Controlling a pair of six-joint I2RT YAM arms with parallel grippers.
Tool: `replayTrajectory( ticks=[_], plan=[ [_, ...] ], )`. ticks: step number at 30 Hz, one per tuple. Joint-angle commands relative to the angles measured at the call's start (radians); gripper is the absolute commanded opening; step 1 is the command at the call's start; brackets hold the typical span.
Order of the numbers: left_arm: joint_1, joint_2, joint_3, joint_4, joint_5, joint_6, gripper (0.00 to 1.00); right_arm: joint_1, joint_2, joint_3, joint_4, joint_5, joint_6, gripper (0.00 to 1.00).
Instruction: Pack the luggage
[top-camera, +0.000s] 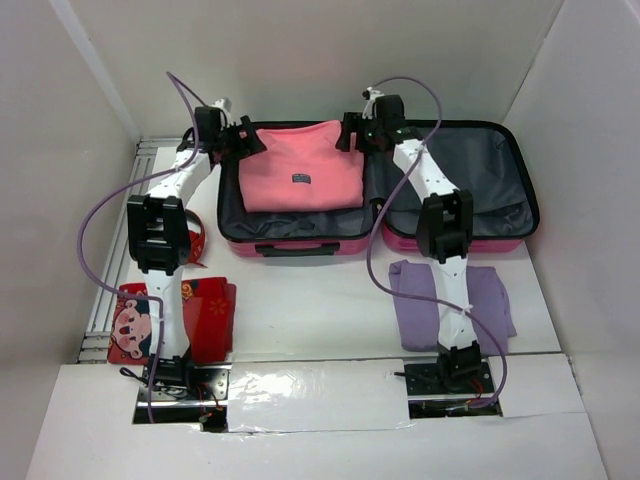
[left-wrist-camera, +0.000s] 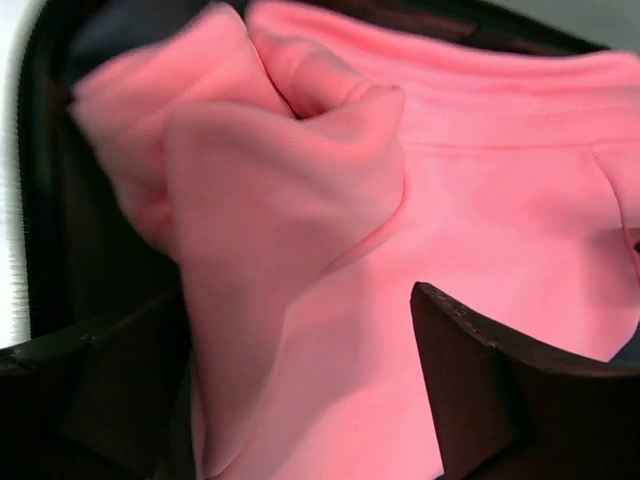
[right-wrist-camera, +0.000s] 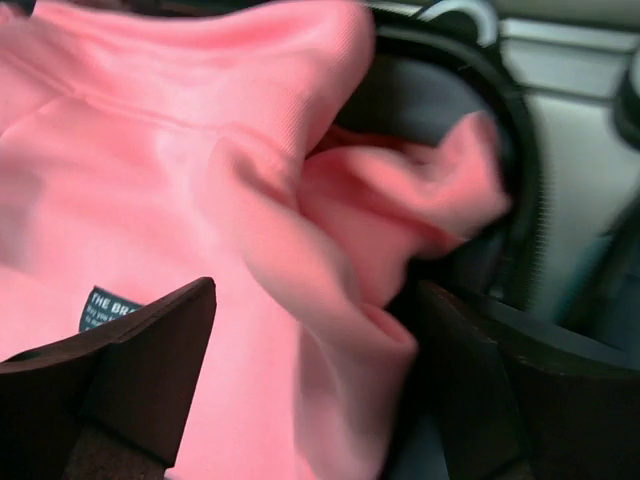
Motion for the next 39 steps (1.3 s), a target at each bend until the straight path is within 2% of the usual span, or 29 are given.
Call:
replayTrajectory(
  ticks=[1, 3, 7, 9, 10, 11, 13, 14, 15, 17, 19, 22, 25, 31, 37, 38, 39],
  plan=[
    [0.042, -0.114, 0.079, 0.042, -0.065, 0.064, 0.98, -0.029, -0.153, 0.04, -0.03, 0.074, -0.049, 0.89],
    [0.032, -0.167, 0.089, 0.042, -0.065, 0.076, 1.0, -0.029, -0.199, 0.04, -0.03, 0.1, -0.058, 0.9],
    [0.01, -0.253, 0.089, 0.028, -0.17, 0.114, 1.0, -0.019, -0.296, 0.003, -0.03, 0.16, -0.082, 0.9],
    [0.001, -0.287, 0.076, 0.028, -0.223, 0.114, 1.0, -0.007, -0.334, -0.026, -0.021, 0.173, -0.092, 0.87],
    [0.001, -0.319, 0.045, 0.028, -0.223, 0.114, 0.98, -0.007, -0.334, -0.037, -0.02, 0.173, -0.092, 0.83],
    [0.001, -0.331, 0.024, 0.068, -0.195, 0.102, 0.98, 0.004, -0.348, -0.06, 0.004, 0.159, -0.101, 0.72],
    [-0.011, -0.341, -0.027, 0.102, -0.16, 0.082, 0.95, 0.026, -0.348, -0.071, 0.022, 0.133, -0.101, 0.61],
    [-0.028, -0.327, -0.027, 0.102, -0.151, 0.082, 0.9, 0.036, -0.321, -0.08, 0.023, 0.124, -0.101, 0.53],
    [-0.039, -0.313, -0.027, 0.102, -0.16, 0.067, 0.88, 0.045, -0.301, -0.065, 0.023, 0.124, -0.101, 0.43],
    [-0.071, -0.274, -0.015, 0.102, -0.18, 0.067, 0.83, 0.076, -0.224, -0.005, -0.003, 0.146, -0.101, 0.35],
    [-0.08, -0.201, -0.004, 0.091, -0.229, 0.033, 0.71, 0.091, -0.172, 0.018, -0.013, 0.179, -0.11, 0.3],
    [-0.093, -0.142, -0.038, 0.129, -0.301, -0.027, 0.67, 0.091, -0.085, 0.029, -0.013, 0.191, -0.11, 0.29],
    [-0.077, -0.056, -0.061, 0.172, -0.301, -0.111, 0.65, 0.065, -0.019, 0.029, 0.012, 0.191, -0.098, 0.29],
    [-0.033, 0.145, 0.06, 0.097, -0.301, -0.146, 0.64, 0.028, 0.124, 0.078, 0.024, 0.173, -0.089, 0.31],
    [-0.033, 0.104, 0.051, 0.142, -0.22, -0.119, 0.67, 0.019, 0.126, 0.124, 0.003, 0.119, -0.089, 0.31],
    [-0.042, 0.066, 0.051, 0.142, -0.171, -0.095, 0.7, 0.019, 0.047, 0.124, 0.003, 0.075, -0.089, 0.34],
    [-0.042, 0.044, 0.051, 0.142, -0.171, -0.084, 0.7, 0.028, 0.046, 0.124, 0.003, 0.074, -0.089, 0.37]
  ],
)
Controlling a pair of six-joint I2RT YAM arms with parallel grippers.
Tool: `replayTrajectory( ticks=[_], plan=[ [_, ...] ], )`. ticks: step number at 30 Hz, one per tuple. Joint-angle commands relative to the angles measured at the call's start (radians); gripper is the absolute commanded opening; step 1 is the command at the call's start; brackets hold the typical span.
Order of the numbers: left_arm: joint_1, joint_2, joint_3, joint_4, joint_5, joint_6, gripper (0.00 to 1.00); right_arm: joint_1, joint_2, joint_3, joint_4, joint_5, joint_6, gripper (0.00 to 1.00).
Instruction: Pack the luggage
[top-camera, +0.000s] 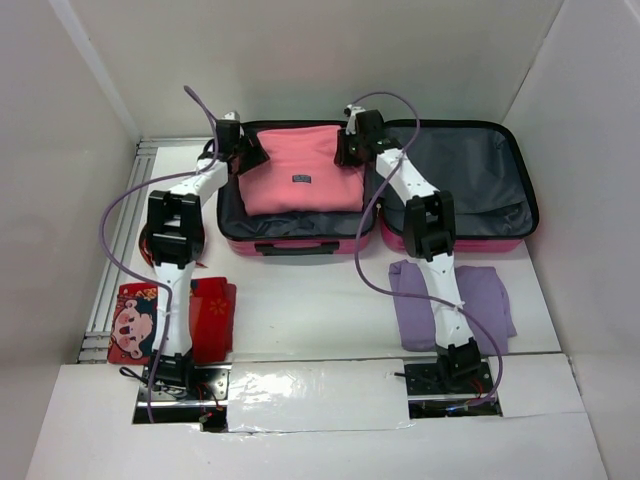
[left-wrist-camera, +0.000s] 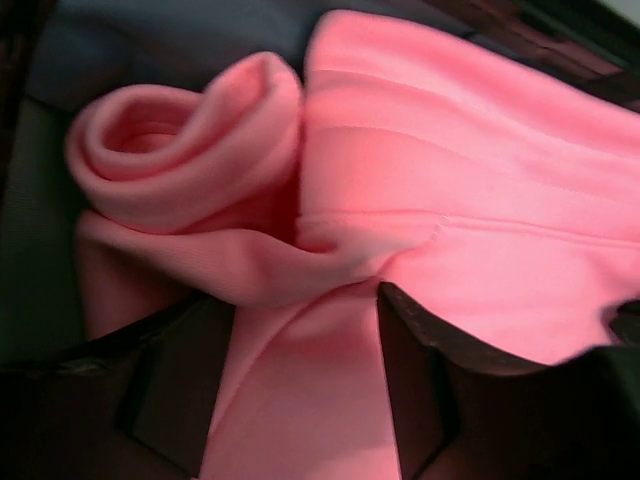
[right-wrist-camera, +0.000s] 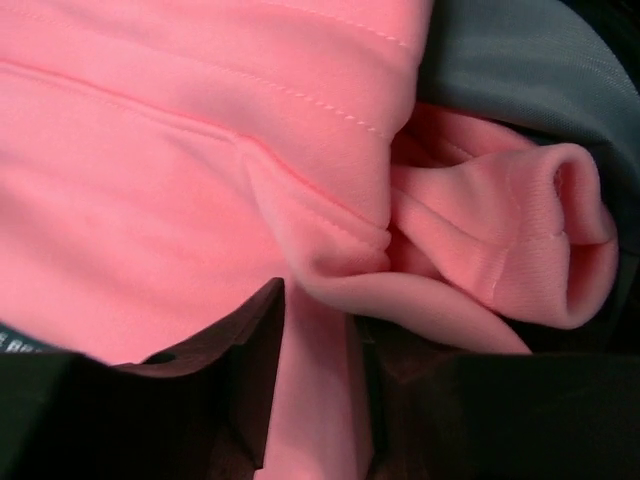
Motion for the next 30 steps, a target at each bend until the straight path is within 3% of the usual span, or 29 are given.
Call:
replayTrajectory(
  ticks=[1, 6, 7, 11, 12, 16, 17, 18, 22, 27, 30],
  plan=[
    [0.004, -0.117, 0.033, 0.035, 0.055, 0.023, 0.72, -0.025, -0.161, 0.054, 0.003, -0.034, -0.015, 0.4],
    [-0.028, -0.331, 0.03, 0.007, 0.168, 0.083, 0.85, 0.012, -0.445, -0.02, -0.017, -0.014, -0.027, 0.67],
    [-0.028, -0.426, -0.012, 0.007, 0.179, 0.095, 0.87, 0.024, -0.5, -0.052, -0.017, -0.005, -0.027, 0.77],
    [-0.097, -0.67, -0.195, 0.007, 0.188, 0.105, 0.91, 0.024, -0.784, -0.279, -0.028, 0.059, 0.051, 0.96],
    [-0.128, -0.718, -0.238, 0.007, 0.175, 0.105, 0.91, 0.024, -0.917, -0.422, -0.028, 0.071, 0.071, 1.0],
    [-0.226, -0.971, -0.551, 0.054, 0.165, -0.013, 0.94, 0.004, -1.246, -0.799, -0.014, 0.177, 0.143, 1.0],
    [-0.254, -1.018, -0.693, 0.099, 0.156, -0.042, 0.94, -0.01, -1.303, -0.857, -0.028, 0.205, 0.158, 1.0],
    [-0.322, -1.101, -0.761, 0.123, 0.129, -0.07, 0.95, -0.022, -1.408, -0.967, -0.043, 0.261, 0.174, 1.0],
    [-0.56, -1.194, -1.04, 0.191, -0.011, -0.199, 0.95, -0.06, -1.614, -1.196, -0.168, 0.36, 0.284, 1.0],
    [-0.896, -1.125, -1.117, 0.209, -0.222, -0.274, 0.96, -0.096, -1.815, -1.409, -0.268, 0.401, 0.367, 1.0],
    [-0.993, -1.019, -1.13, 0.257, -0.263, -0.337, 0.96, -0.106, -1.898, -1.446, -0.281, 0.401, 0.387, 1.0]
  ],
)
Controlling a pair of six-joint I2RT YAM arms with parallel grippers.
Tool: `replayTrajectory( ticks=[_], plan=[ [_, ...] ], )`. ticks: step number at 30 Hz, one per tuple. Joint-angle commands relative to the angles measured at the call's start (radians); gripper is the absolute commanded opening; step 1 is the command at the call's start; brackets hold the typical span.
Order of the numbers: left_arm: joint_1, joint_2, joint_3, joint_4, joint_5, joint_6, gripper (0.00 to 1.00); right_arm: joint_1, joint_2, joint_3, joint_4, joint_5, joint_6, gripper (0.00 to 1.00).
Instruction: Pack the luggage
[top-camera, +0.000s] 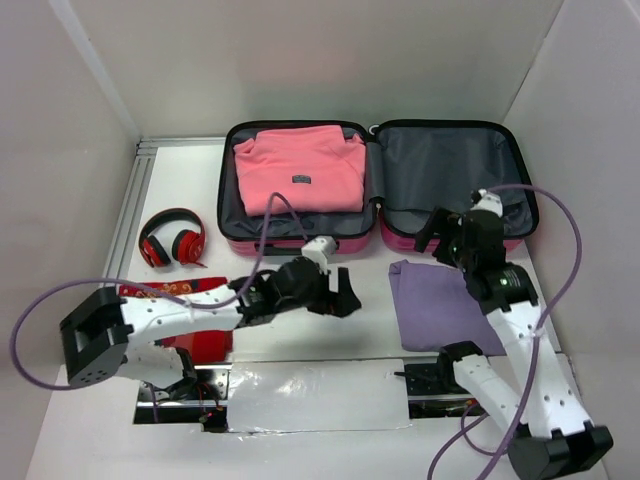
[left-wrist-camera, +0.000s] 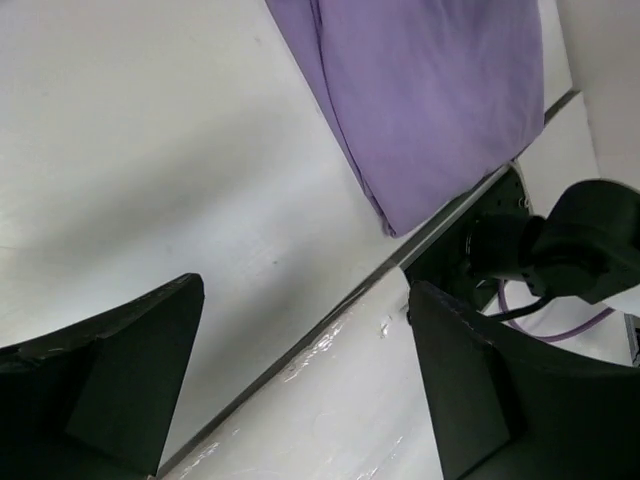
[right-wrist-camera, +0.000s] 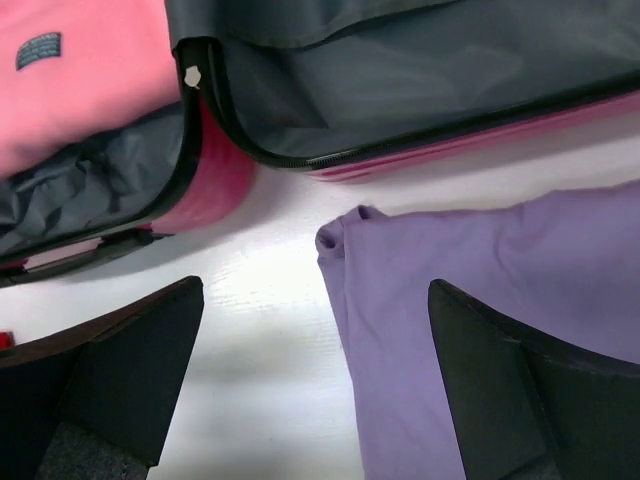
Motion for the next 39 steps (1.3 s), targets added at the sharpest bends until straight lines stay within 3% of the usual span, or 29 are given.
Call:
replayTrajectory(
  ticks=[1, 10, 13, 20, 22, 23, 27, 34, 39],
  plan=[
    [-0.076, 0.061, 0.013, 0.154, -0.145, -0.127, 0.96, -0.008, -0.132, 0.009, -0.034, 0.048, 0.068, 1.0],
    [-0.151, 0.409, 0.1, 0.274, -0.249, -0.329, 0.96, -0.008, -0.142, 0.021, -0.073, -0.005, 0.059, 1.0],
    [-0.151, 0.48, 0.124, 0.349, -0.258, -0.365, 0.96, -0.008, -0.142, 0.012, -0.062, -0.038, 0.049, 1.0],
    [-0.169, 0.624, 0.223, 0.36, -0.303, -0.46, 0.95, -0.008, -0.152, 0.012, -0.062, -0.049, 0.049, 1.0],
    [-0.18, 0.682, 0.301, 0.283, -0.318, -0.506, 0.95, -0.008, -0.152, 0.023, -0.062, -0.049, 0.04, 1.0],
    [-0.191, 0.705, 0.368, 0.155, -0.347, -0.561, 0.95, -0.008, -0.152, 0.034, -0.062, -0.049, 0.04, 1.0],
    [-0.2, 0.784, 0.447, -0.049, -0.384, -0.668, 0.92, -0.008, -0.152, 0.046, -0.062, -0.039, 0.04, 1.0],
    [-0.2, 0.854, 0.554, -0.211, -0.424, -0.702, 0.86, -0.008, -0.152, 0.075, -0.071, -0.03, 0.022, 1.0],
    [-0.2, 0.891, 0.598, -0.217, -0.403, -0.689, 0.82, -0.008, -0.152, 0.084, -0.071, -0.03, 0.022, 1.0]
  ],
)
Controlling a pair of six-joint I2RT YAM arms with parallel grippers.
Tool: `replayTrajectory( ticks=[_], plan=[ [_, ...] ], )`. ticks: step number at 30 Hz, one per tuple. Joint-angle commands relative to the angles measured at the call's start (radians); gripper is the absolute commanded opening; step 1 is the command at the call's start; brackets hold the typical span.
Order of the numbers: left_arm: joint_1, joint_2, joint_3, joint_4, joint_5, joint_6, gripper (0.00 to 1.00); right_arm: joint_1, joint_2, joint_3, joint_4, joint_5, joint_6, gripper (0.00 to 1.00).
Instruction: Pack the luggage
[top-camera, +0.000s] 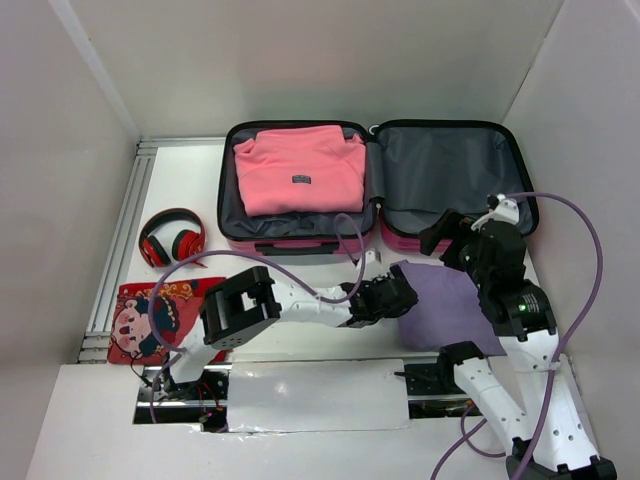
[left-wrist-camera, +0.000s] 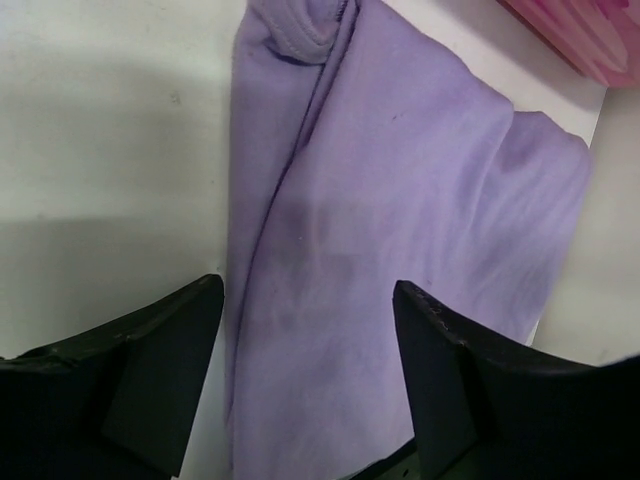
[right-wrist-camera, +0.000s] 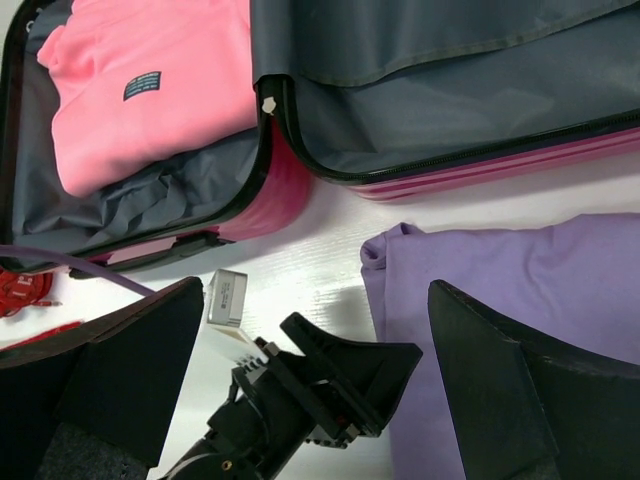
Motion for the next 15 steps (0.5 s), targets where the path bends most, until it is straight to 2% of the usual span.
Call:
replayTrajectory(
  ticks=[1, 5, 9, 10, 12, 13, 15],
  plan=[
    [-0.003, 0.086, 0.008, -0.182, -0.002, 0.008, 0.82, -0.005, -0.007, 0.049, -0.013, 0.015, -0.014, 1.0],
    [-0.003, 0.111, 0.031, -0.205, -0.002, 0.008, 0.78, -0.005, -0.007, 0.049, -0.022, 0.026, -0.014, 1.0],
    [-0.003, 0.141, 0.054, -0.217, -0.002, 0.018, 0.64, -0.005, -0.007, 0.058, -0.022, 0.026, -0.014, 1.0],
    [-0.003, 0.152, 0.064, -0.217, -0.002, 0.018, 0.55, -0.005, -0.007, 0.058, -0.022, 0.035, -0.023, 1.0],
    [-0.003, 0.152, 0.064, -0.228, -0.002, 0.029, 0.46, -0.005, -0.007, 0.058, -0.022, 0.035, -0.023, 1.0],
    [-0.003, 0.152, 0.064, -0.228, -0.002, 0.041, 0.23, -0.005, -0.007, 0.058, -0.022, 0.035, -0.023, 1.0],
    [-0.003, 0.143, 0.052, -0.262, -0.014, 0.051, 0.0, -0.005, -0.007, 0.049, -0.031, 0.044, -0.023, 1.0]
  ],
)
